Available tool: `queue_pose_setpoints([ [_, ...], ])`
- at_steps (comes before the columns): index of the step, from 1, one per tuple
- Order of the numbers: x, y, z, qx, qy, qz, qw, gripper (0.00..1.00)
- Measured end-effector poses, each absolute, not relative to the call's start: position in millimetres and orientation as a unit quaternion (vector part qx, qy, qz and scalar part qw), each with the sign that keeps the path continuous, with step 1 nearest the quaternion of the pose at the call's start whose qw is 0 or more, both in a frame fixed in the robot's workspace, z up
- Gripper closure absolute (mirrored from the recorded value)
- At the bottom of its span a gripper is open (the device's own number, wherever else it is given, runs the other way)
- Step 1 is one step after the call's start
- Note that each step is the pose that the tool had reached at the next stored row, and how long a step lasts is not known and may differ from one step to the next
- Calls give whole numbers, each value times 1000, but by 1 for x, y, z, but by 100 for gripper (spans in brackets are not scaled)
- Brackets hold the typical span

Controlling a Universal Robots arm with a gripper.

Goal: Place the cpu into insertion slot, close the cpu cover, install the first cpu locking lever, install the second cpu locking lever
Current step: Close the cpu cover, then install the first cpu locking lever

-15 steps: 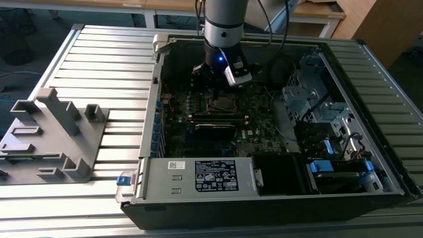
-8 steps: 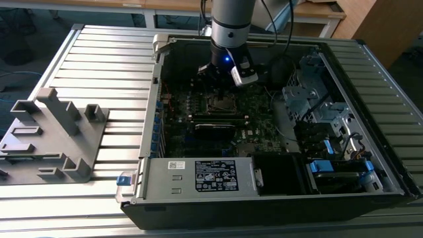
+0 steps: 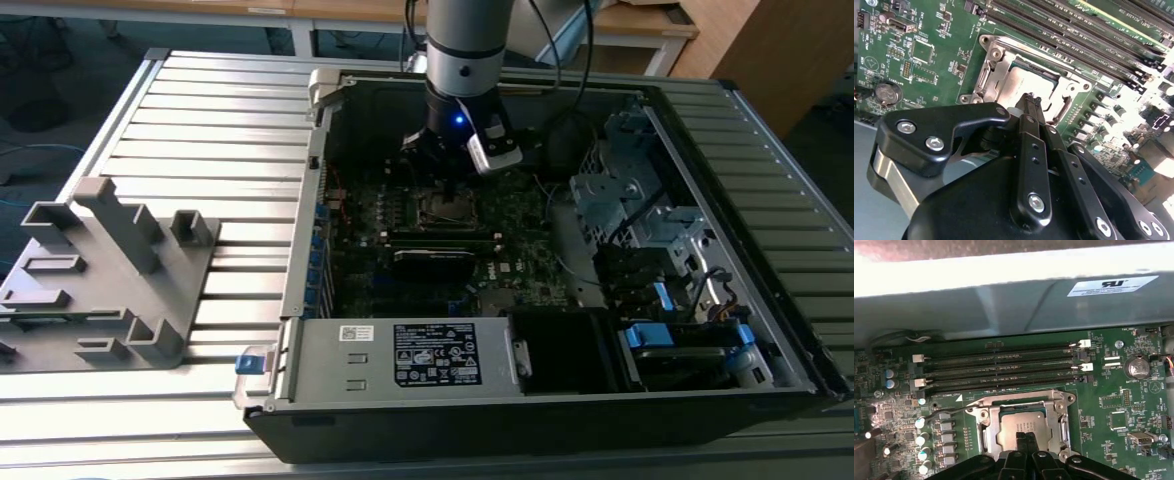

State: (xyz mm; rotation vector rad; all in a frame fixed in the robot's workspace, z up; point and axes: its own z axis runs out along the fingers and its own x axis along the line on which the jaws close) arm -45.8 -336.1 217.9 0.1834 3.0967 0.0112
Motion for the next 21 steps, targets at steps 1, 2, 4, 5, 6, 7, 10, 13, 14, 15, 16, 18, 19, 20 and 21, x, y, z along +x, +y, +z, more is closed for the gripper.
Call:
queue_pose_setpoints([
  [1,-46,-336,218,66,998,3,20,90],
  [2,-46,-336,217,74,997,3,20,90],
  [4,-46,-336,217,89,996,3,20,90],
  [5,-46,-336,217,92,996,3,20,90],
  [6,-46,-336,217,92,996,3,20,90],
  [7,-46,-336,217,92,996,3,20,90],
  [10,-46,-337,217,92,996,3,20,90],
  [13,-46,-338,217,92,996,3,20,90],
  [14,-46,-338,217,92,996,4,20,90],
  [15,-46,-338,217,92,996,5,20,90],
  [16,-46,-338,217,92,996,6,20,90],
  [18,-46,-338,217,92,996,6,20,90],
  [19,-46,-338,217,93,995,18,18,90],
  [20,-46,-338,218,93,995,18,18,90],
  [21,-46,-338,218,93,995,18,18,90],
])
